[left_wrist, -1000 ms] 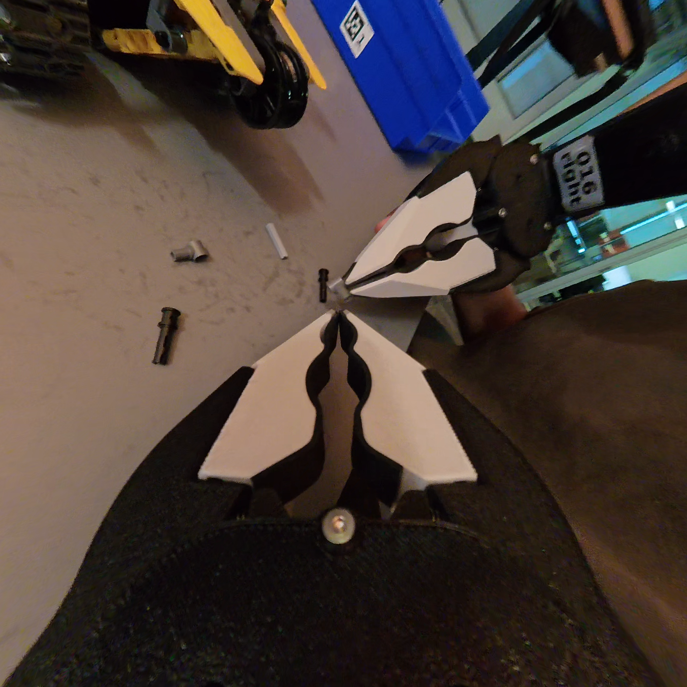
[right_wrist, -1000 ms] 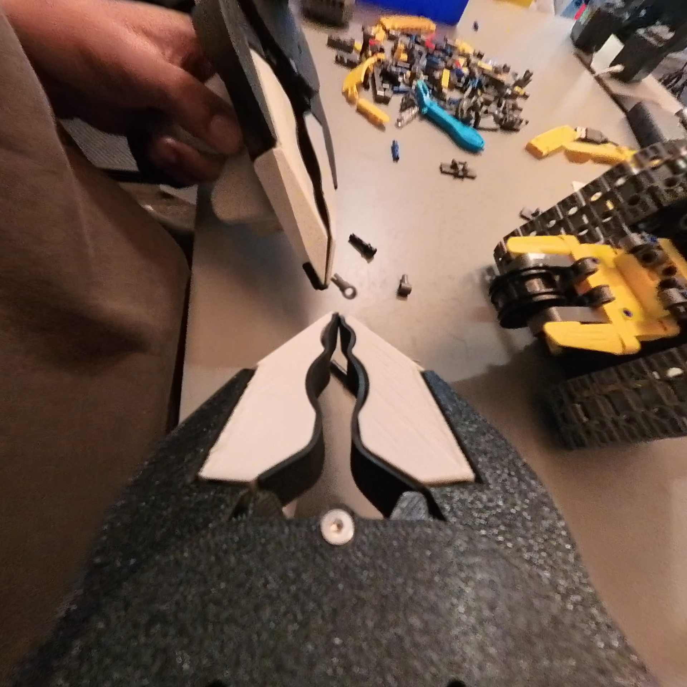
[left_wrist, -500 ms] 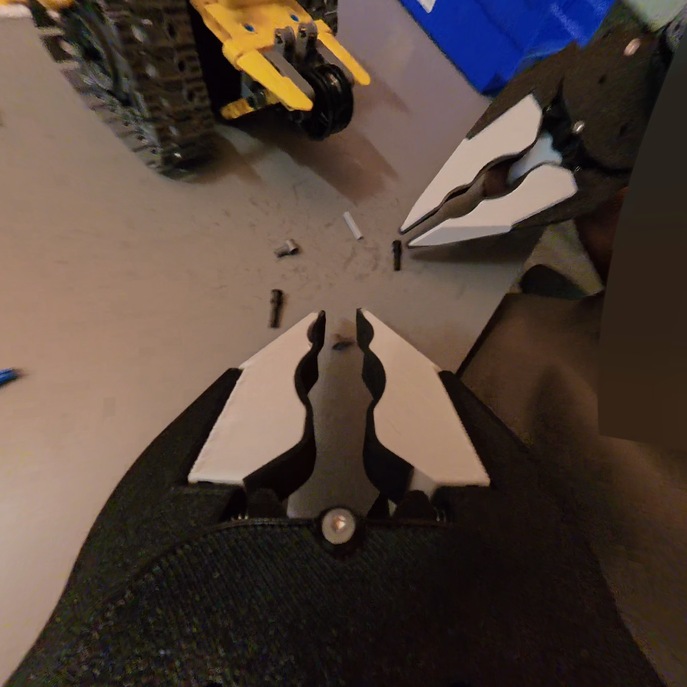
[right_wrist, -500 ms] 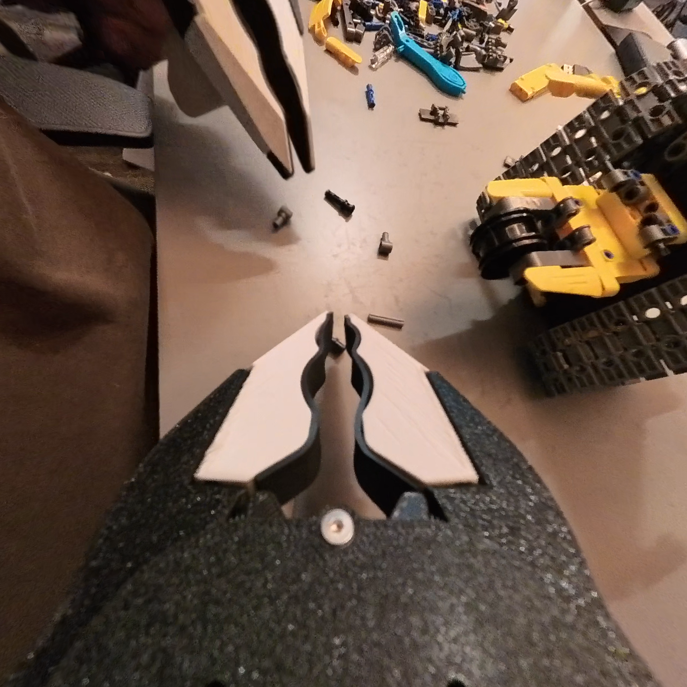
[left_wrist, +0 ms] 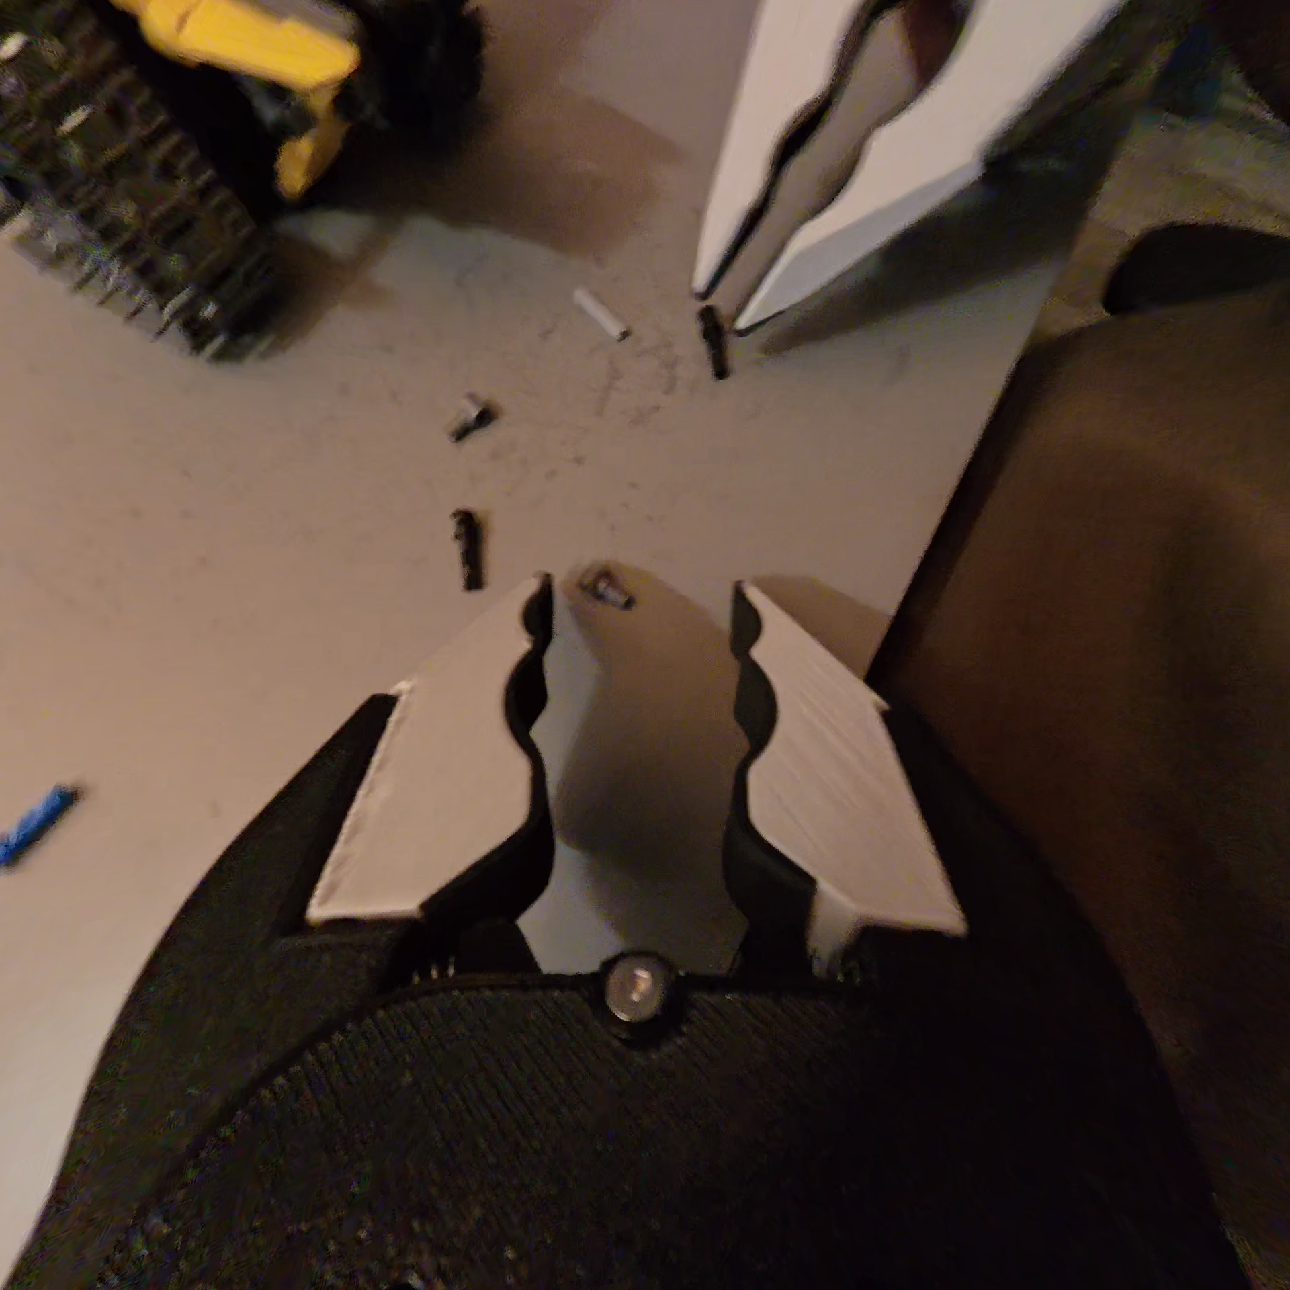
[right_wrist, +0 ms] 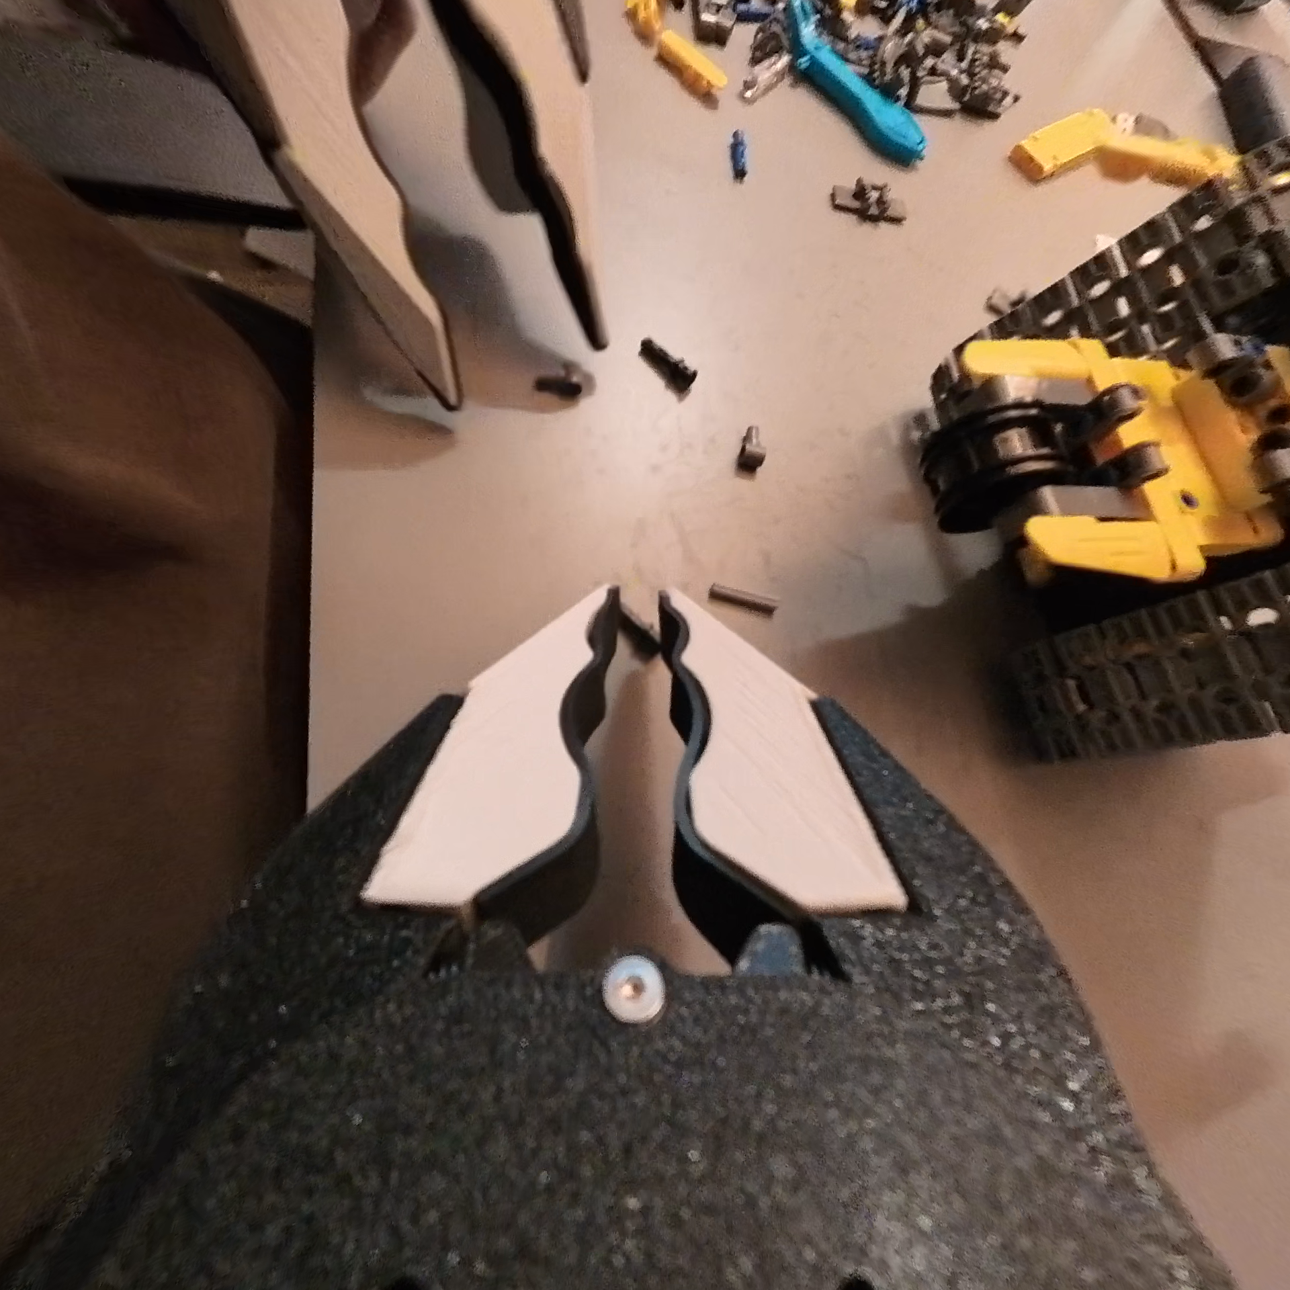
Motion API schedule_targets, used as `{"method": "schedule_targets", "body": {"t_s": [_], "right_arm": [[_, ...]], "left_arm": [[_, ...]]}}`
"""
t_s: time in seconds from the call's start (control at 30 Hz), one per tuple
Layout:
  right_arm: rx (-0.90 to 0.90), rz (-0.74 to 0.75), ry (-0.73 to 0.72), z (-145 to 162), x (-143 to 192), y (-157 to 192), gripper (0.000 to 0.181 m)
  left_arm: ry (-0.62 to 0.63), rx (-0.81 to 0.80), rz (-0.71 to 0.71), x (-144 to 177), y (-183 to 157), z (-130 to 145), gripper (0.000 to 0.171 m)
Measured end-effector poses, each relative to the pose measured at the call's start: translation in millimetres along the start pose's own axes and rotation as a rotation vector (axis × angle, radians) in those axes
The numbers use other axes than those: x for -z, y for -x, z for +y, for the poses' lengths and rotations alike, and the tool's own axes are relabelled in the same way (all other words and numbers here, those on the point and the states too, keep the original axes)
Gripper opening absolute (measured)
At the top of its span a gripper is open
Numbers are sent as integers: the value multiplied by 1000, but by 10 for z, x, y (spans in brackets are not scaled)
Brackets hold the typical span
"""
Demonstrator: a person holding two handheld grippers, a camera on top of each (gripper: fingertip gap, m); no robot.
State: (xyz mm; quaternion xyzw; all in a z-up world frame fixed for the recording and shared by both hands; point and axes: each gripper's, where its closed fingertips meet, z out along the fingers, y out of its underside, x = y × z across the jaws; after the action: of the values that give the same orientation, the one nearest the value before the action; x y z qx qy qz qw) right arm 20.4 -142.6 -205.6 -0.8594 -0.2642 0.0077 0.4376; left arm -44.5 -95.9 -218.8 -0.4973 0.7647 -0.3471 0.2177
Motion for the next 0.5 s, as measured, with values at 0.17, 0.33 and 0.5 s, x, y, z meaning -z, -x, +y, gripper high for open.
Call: {"method": "schedule_targets", "body": {"t_s": [0.17, 0.33, 0.5], "right_arm": [[61, -158, -59, 50, 74, 35, 12], [72, -287, -46, 85, 35, 6, 18], [125, -341, -4, 149, -29, -8, 19]], "left_arm": [[-19, -179, 158, 66, -64, -75, 62], [70, -275, 248, 96, 81, -73, 49], [112, -308, 336, 1, 79, -14, 34]]}}
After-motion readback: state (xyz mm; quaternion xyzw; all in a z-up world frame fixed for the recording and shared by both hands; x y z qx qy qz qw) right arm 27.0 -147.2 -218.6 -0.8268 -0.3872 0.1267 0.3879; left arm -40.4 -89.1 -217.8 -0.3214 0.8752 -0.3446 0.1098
